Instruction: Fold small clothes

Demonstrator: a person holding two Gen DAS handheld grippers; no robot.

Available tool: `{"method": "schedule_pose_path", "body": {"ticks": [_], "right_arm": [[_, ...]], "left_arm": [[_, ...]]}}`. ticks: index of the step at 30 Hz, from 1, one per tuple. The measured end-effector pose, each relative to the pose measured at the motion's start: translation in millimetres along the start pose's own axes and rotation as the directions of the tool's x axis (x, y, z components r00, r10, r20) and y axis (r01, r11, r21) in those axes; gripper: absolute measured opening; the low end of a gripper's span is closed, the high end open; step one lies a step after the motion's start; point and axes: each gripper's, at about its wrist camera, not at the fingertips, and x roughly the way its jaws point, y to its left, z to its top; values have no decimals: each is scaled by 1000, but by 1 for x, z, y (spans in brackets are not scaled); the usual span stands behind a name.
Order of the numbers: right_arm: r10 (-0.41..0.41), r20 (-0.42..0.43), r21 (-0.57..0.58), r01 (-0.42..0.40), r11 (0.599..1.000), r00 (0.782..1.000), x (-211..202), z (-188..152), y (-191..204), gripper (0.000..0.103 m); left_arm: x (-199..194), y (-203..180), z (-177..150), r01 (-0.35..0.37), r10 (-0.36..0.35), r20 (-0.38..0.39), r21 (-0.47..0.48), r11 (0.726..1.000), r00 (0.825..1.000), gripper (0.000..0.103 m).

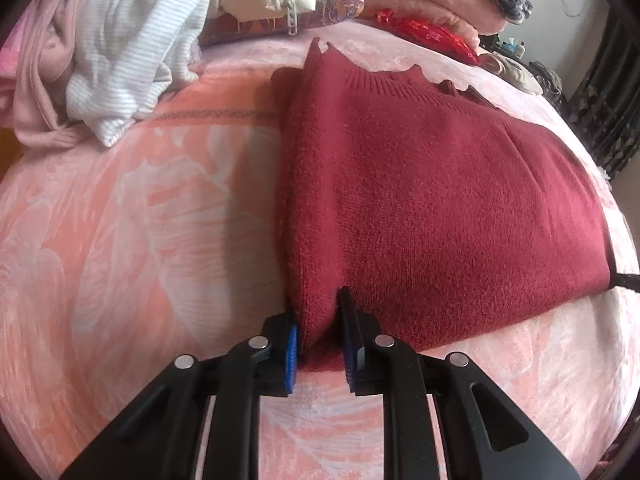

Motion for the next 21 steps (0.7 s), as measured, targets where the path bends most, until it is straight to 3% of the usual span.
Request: {"method": "schedule_pose_path", "body": {"ticks": [5,7,8,10,11,12,14,15,21], "right_arm": [[16,-3,11,-16,1000,1000,-2,-2,-7,5],[30,-4,17,-30,999,1000,-5,0,-6,6],[50,6,30,-50,998,999,-12,2,-5,11],[36,33,16,-36,999,999,-28,8,-1,26],[9,70,-3,-9,1000,998,-40,16,4,41],[1,96,-10,0,1000,995,-48,24,7,46],[10,138,-7,-9,1000,990,-60,52,12,50],[8,150,-2,-8,1000,989,-61,67,14,59],[-95,117,2,95,995,989,-13,159,19,75]], "left_arm": [[0,1,-2,5,-5,8,4,1000,1000,19],[-1,1,-2,6,-6,10,-4,1000,1000,27],[-4,1,-1,3,-3,13,-7,1000,1000,31],[-12,2,3,5,-5,9,-14,1000,1000,55],[-19,2,8,15,-15,19,-13,1000,1000,59],[-25,1,15,5,-5,37,-11,1000,999,64],[-34,-1,37,-25,25,91,-8,1000,996,68],[-34,-2,51,-36,37,103,-10,999,994,73],[31,-13,132,-115,116,15,-37,993,993,74]]}}
